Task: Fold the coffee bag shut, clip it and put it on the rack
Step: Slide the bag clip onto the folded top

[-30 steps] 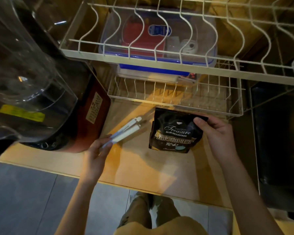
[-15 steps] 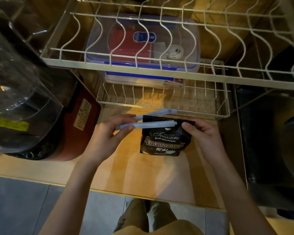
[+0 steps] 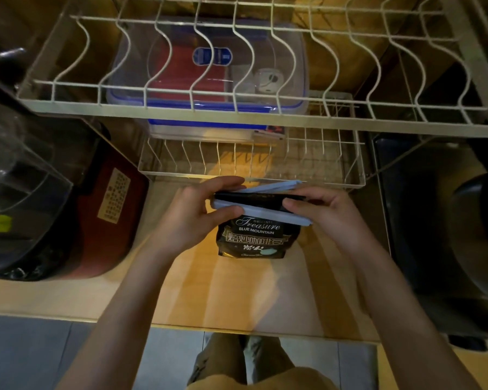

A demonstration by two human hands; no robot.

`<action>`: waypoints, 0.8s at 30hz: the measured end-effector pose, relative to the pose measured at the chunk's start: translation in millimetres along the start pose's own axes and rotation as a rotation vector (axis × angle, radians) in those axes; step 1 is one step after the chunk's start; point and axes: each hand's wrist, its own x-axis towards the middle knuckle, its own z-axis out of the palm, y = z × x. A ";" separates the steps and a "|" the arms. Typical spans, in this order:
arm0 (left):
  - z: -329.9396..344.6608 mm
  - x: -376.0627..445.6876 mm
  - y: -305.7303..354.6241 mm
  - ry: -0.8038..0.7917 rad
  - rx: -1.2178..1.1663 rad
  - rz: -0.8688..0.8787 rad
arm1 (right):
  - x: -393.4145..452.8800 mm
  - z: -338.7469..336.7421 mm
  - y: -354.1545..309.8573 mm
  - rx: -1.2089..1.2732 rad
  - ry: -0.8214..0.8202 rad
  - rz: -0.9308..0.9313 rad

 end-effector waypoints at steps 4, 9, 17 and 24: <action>3.6 -1.8 -1.5 0.039 -0.108 -0.041 | -1.4 1.9 2.0 -0.280 0.082 -0.151; 10.3 -5.4 -1.8 0.097 -0.192 -0.051 | -3.3 4.1 4.5 -0.549 0.197 -0.280; 15.6 -7.9 -7.8 0.181 -0.217 -0.013 | -17.1 2.1 14.2 -0.328 0.176 -0.347; 14.4 -8.5 -8.8 0.189 -0.178 0.044 | -19.8 -12.7 16.7 -0.220 0.111 -0.172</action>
